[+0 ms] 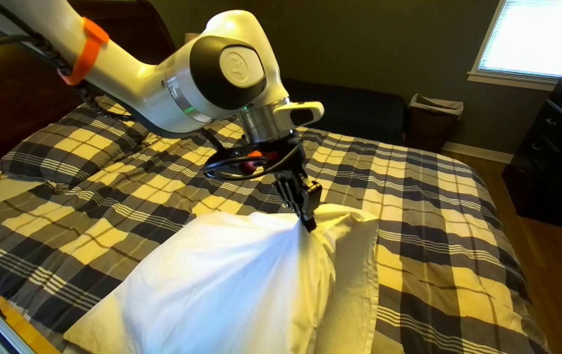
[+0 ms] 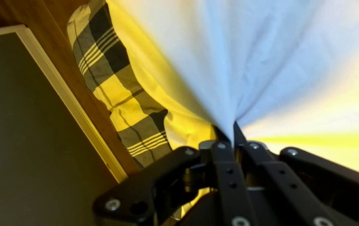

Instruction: Remove the blue cloth from the white pillow, put it on the bed and then cover it with the white pillow

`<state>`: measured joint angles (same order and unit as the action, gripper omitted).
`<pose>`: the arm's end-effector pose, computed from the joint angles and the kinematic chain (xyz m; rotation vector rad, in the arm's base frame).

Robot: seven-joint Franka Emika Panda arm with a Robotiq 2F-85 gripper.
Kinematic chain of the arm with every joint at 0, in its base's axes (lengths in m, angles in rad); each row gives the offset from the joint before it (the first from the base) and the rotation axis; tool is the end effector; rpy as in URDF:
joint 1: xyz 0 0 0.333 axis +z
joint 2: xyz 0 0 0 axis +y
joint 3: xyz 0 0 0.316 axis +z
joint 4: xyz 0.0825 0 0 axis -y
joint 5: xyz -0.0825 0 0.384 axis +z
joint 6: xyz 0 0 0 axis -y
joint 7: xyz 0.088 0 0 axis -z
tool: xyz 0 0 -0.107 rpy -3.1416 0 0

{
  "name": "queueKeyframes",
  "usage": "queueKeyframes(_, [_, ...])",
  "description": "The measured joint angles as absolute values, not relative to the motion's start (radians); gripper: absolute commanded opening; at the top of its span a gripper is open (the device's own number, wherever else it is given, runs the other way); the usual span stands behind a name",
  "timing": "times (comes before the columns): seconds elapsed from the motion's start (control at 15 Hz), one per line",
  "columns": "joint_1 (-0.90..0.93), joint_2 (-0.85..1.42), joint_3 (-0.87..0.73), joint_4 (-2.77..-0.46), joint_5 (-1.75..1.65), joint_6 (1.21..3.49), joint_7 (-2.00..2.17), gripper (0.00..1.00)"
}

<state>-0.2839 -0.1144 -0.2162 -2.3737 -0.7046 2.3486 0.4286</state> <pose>0.4291 -0.2457 0.3785 2.5773 -0.5849 0.0952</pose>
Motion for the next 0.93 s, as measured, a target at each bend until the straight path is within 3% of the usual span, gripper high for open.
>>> queueKeyframes(0.93, [-0.394,-0.043,-0.345,-2.250,-0.809,2.376,0.402,0.01])
